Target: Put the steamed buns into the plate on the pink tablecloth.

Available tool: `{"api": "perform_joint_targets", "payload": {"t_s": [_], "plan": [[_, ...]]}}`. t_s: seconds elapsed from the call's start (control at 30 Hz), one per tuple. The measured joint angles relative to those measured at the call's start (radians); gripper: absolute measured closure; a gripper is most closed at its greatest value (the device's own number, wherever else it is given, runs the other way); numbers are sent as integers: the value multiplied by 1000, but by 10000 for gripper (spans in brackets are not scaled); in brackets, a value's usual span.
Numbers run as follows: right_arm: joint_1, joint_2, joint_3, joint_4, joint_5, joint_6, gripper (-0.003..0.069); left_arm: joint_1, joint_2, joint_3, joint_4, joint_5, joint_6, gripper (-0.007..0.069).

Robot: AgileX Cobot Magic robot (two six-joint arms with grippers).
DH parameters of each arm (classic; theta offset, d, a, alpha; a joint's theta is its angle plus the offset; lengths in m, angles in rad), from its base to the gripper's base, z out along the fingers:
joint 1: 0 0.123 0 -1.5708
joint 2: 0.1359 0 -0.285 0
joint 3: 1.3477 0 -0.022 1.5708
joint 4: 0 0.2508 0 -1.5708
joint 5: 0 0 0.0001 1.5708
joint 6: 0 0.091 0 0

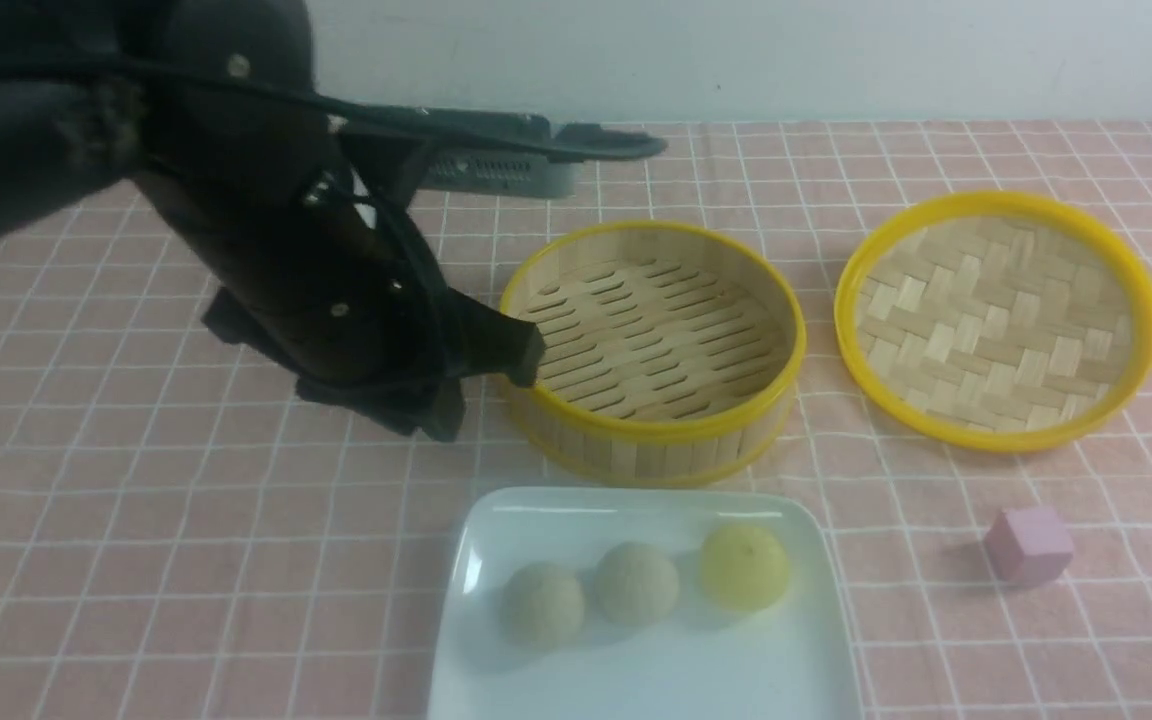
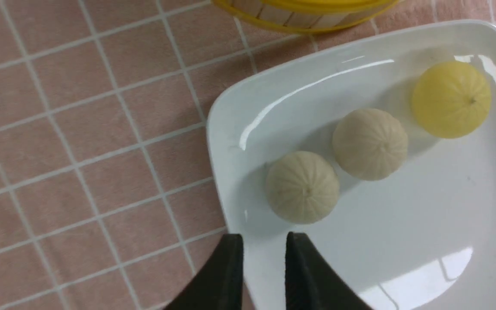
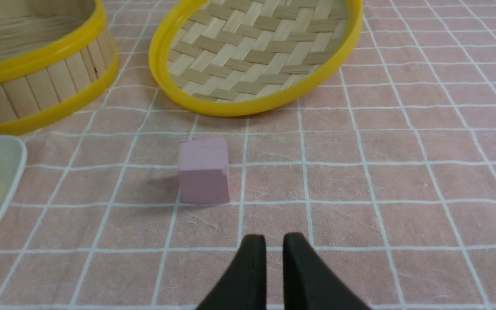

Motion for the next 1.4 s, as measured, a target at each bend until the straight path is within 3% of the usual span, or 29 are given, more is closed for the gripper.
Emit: {"api": "perform_joint_targets", "payload": {"t_s": [0.13,0.37,0.63,0.73,0.87,0.97,1.17,1.27,1.4], "plan": [[0,0,0,0,5,0,600,0,-140,0,111,101,-51,452],[19,0,0,0,6,0,596,0,-403,2,269,134,-157,452],[39,0,0,1,6,0,596,0,-665,143,284,134,-217,461],[39,0,0,1,6,0,595,0,-836,313,259,130,-276,538],[39,0,0,1,6,0,588,0,-995,541,181,-2,-296,617],[39,0,0,1,6,0,580,0,-1095,723,161,-249,-298,625],[39,0,0,1,6,0,575,0,-1138,889,161,-648,-328,625],[39,0,0,1,6,0,568,0,-1138,943,162,-754,-331,624],[39,0,0,1,6,0,563,0,-1138,983,162,-776,-331,621]]}}
